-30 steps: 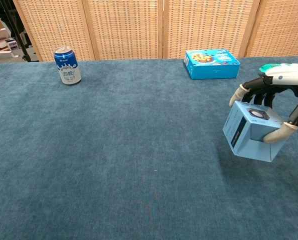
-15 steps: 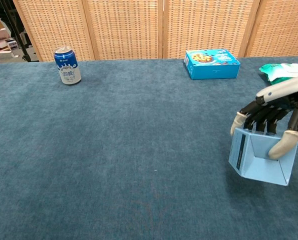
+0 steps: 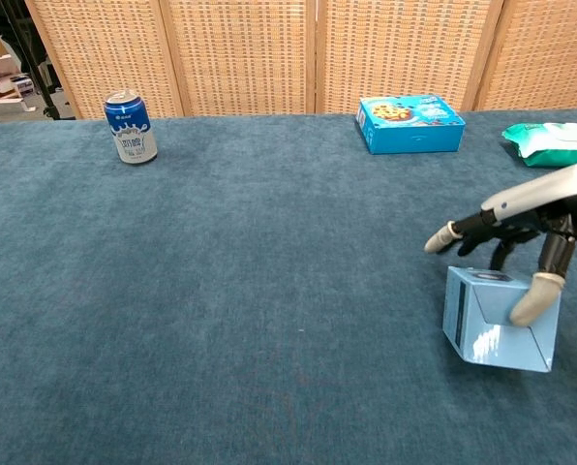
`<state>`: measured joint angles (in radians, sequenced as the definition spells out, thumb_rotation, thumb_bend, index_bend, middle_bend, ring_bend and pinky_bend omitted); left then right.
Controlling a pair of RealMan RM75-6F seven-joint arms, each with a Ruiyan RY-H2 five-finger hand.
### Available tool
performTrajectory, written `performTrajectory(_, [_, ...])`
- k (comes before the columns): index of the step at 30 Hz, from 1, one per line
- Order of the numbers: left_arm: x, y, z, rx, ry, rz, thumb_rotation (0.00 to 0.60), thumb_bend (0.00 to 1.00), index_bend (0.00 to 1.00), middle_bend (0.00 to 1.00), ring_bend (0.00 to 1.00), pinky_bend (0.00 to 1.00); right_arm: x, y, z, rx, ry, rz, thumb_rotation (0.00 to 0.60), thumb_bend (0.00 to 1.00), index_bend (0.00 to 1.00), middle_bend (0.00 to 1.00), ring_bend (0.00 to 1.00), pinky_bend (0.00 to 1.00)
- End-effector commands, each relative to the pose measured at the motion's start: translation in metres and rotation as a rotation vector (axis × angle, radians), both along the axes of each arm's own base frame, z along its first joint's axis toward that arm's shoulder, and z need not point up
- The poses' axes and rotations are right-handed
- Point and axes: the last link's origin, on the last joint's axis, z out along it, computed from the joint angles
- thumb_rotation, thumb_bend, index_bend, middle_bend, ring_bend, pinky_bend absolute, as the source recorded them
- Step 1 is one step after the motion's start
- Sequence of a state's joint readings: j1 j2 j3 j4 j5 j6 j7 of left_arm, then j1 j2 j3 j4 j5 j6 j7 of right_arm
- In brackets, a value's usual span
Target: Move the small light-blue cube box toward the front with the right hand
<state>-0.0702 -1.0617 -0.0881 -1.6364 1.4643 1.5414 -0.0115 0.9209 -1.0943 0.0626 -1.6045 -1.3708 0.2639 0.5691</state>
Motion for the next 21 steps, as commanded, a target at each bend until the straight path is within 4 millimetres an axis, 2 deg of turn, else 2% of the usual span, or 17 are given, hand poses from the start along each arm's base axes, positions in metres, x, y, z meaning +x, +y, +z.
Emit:
performTrajectory(1, [0.0,0.0,0.0,0.001,0.0,-0.001,0.6,0.0,0.0,0.0,0.0,0.0,0.005,-0.005,0.008,-0.084,-0.072,0.021,0.6,0.0,0.0,0.0,0.0,0.16])
performTrajectory(12, [0.001,-0.001,0.0,-0.001,0.0,-0.006,0.6,0.0,0.0,0.0,0.0,0.0,0.006,-0.009,0.031,-0.185,-0.12,0.033,0.6,0.0,0.0,0.0,0.0,0.14])
performTrajectory(17, [0.001,-0.002,0.0,0.002,-0.003,-0.007,0.6,0.0,0.0,0.0,0.0,0.0,0.008,0.004,0.046,-0.249,-0.173,0.09,0.6,0.0,0.0,0.0,0.0,0.1])
performTrajectory(21, [0.0,-0.003,0.001,0.004,-0.007,-0.007,0.6,0.0,0.0,0.0,0.0,0.0,-0.005,0.026,0.063,-0.418,-0.214,0.241,0.6,0.0,0.0,0.0,0.0,0.05])
